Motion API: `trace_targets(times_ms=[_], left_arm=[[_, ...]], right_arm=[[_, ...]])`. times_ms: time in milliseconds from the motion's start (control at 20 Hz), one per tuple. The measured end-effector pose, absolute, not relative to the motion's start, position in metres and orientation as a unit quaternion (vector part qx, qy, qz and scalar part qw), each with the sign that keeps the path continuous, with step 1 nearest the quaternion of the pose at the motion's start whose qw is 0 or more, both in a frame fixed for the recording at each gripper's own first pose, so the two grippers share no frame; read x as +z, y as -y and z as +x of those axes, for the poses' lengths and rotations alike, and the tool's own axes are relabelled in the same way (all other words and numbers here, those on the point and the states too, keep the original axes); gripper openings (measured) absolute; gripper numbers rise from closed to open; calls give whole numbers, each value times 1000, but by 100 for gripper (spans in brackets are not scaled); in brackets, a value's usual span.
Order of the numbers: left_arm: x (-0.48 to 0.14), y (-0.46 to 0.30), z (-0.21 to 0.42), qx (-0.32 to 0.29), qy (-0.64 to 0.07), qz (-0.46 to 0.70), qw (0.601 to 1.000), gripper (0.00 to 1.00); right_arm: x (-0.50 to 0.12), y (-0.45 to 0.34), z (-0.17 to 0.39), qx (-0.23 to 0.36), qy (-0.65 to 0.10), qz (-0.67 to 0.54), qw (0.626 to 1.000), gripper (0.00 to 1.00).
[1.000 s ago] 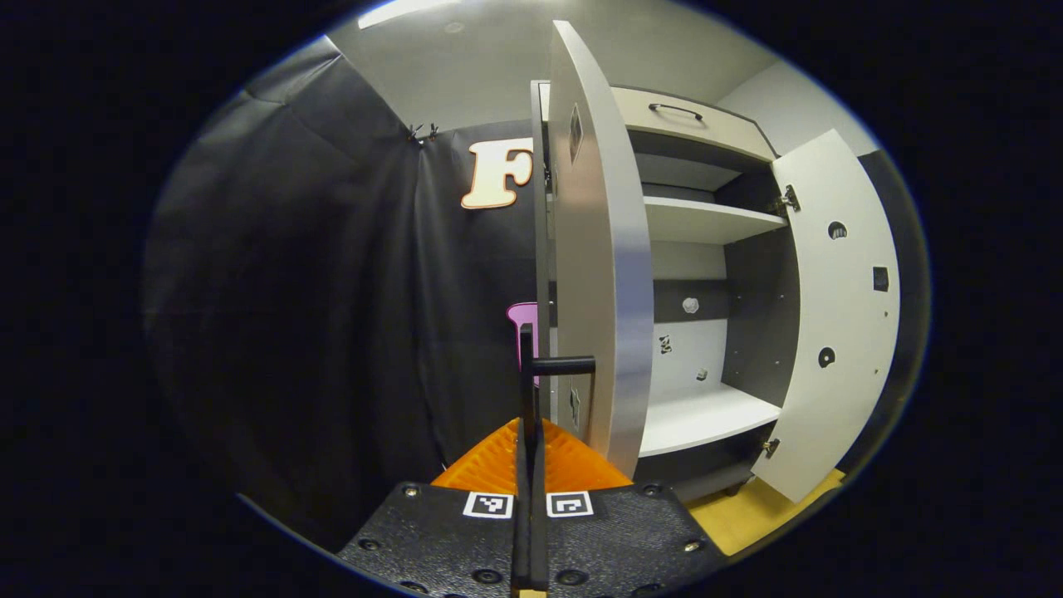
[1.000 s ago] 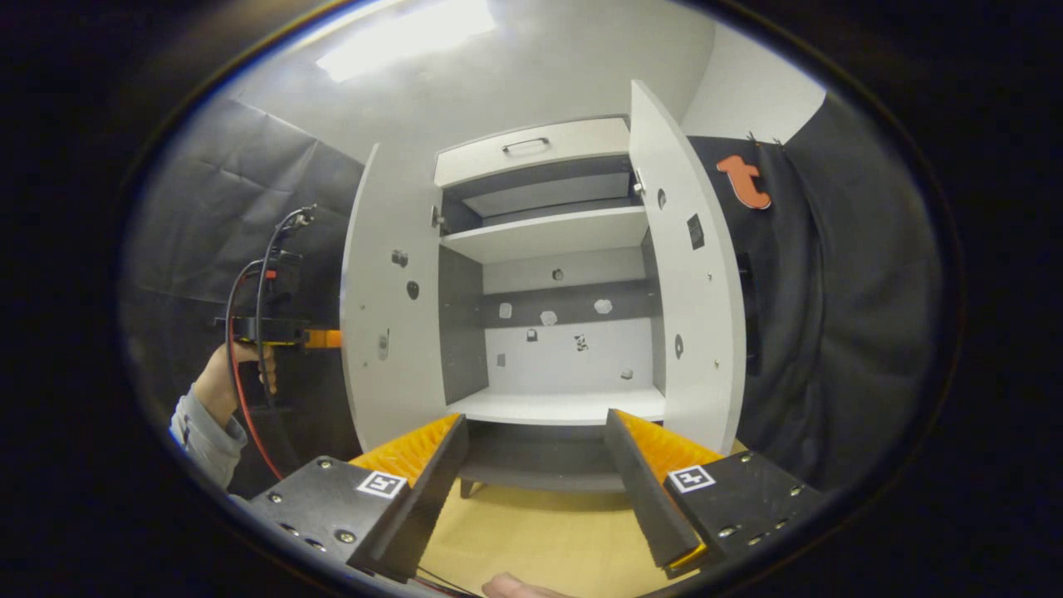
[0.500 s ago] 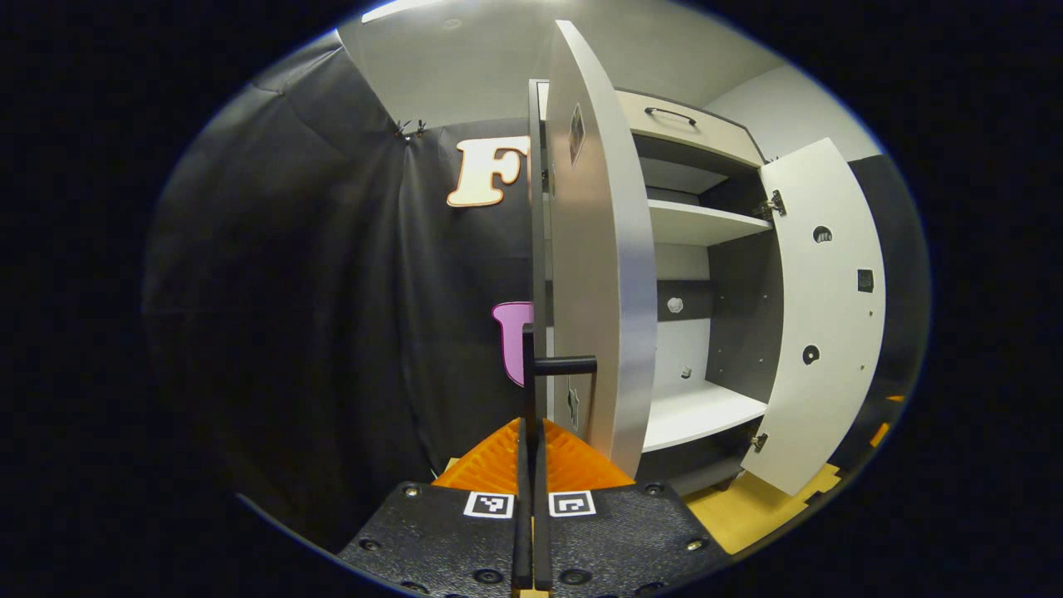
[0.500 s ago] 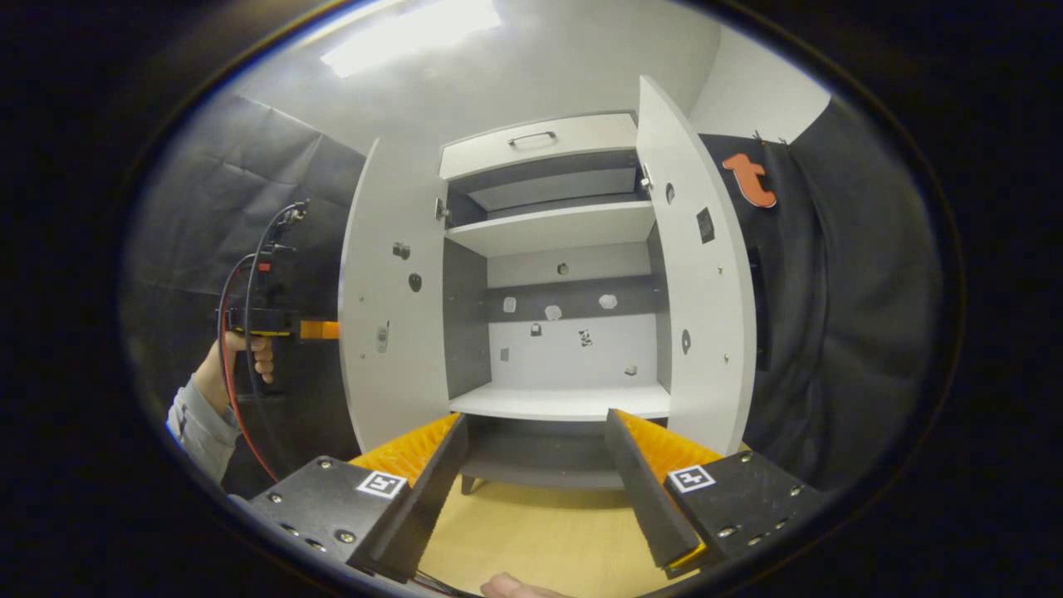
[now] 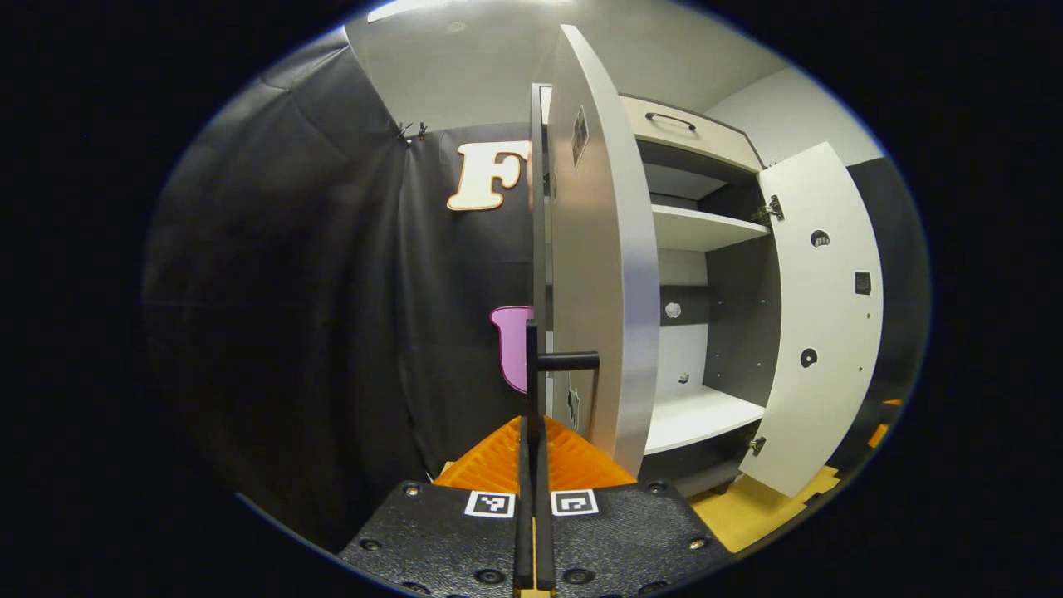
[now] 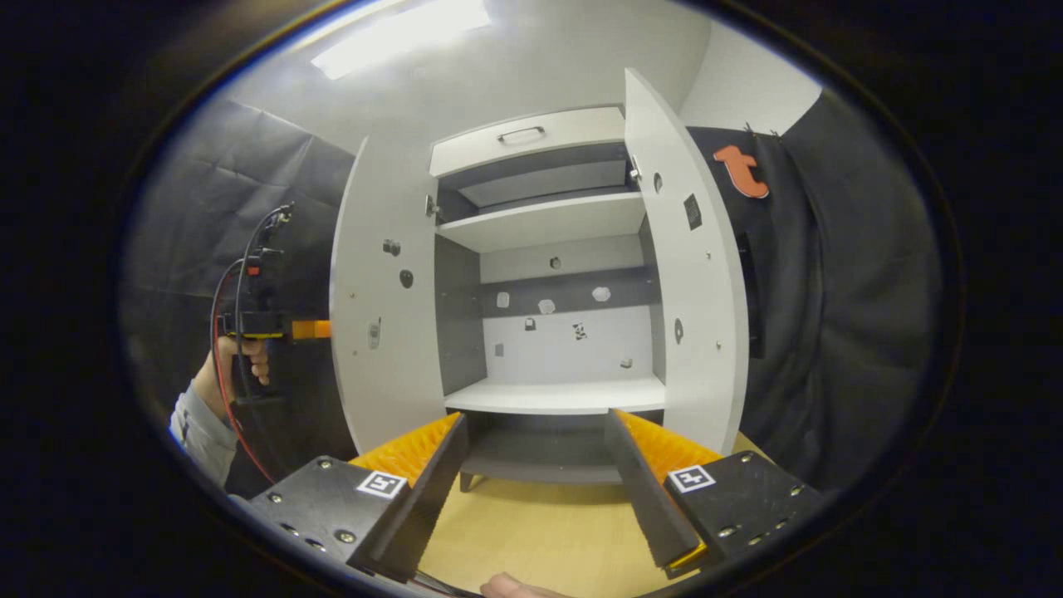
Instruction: Open the right door of the double-door shoe cabinet with the right hand, and open the left door with the left hand.
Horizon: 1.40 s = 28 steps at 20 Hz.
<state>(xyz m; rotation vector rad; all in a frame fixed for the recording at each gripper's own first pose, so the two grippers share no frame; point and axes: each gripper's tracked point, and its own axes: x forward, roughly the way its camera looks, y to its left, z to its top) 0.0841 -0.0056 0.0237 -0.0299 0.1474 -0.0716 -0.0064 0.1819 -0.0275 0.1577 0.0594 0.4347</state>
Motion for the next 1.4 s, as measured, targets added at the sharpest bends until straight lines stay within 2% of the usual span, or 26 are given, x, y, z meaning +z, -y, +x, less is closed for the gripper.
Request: trace_targets(times_ms=[300, 350, 400, 450, 500, 550, 650, 700, 800, 850, 900, 1050, 1100, 1150, 1200, 1250, 1300, 1400], left_arm=[[24, -2, 73, -1, -72, 1, 997, 4], [24, 1, 69, 1, -70, -6, 998, 10], [26, -1, 69, 11, -67, -9, 998, 17], [27, -4, 65, 20, -62, -12, 998, 30], [29, -6, 66, 28, -58, -18, 998, 43], [28, -5, 62, 34, -57, -24, 998, 56], [27, -3, 58, 36, -57, -32, 997, 75], [28, -2, 57, 35, -56, -34, 997, 82], [27, -1, 53, 33, -55, -41, 997, 96], [24, 2, 50, 31, -58, -43, 997, 97], [22, 3, 47, 32, -63, -41, 997, 94], [21, 7, 40, 31, -67, -37, 997, 97], [21, 13, 39, 19, -63, -32, 997, 94], [19, 16, 38, 9, -65, -21, 998, 96], [19, 17, 37, 5, -64, -13, 998, 96], [20, 17, 36, 4, -63, -8, 998, 96], [19, 21, 36, 1, -63, -9, 998, 96], [19, 31, 33, -5, -60, -13, 998, 96]], right_arm=[[-30, -181, -6, 208, -28, 73, 975, 94], [-31, -183, -7, 210, -29, 73, 975, 94], [-32, -185, -7, 211, -31, 73, 974, 99], [-33, -185, -7, 211, -32, 72, 974, 99], [-34, -185, -7, 211, -33, 72, 974, 94], [-35, -185, -6, 211, -33, 72, 974, 99], [-36, -185, -6, 209, -35, 75, 974, 99], [-38, -184, -6, 209, -36, 77, 974, 94], [-39, -181, -5, 206, -37, 78, 975, 94], [-39, -180, -4, 205, -37, 79, 975, 94], [-39, -179, -4, 203, -38, 79, 975, 99], [-40, -176, -4, 200, -37, 80, 976, 99], [-40, -176, -5, 199, -36, 80, 976, 94], [-39, -175, -5, 199, -35, 81, 976, 99], [-39, -175, -6, 198, -34, 81, 976, 94], [-40, -174, -5, 197, -34, 79, 977, 99], [-40, -174, -5, 196, -35, 77, 977, 94], [-40, -173, -5, 193, -37, 72, 978, 94]])
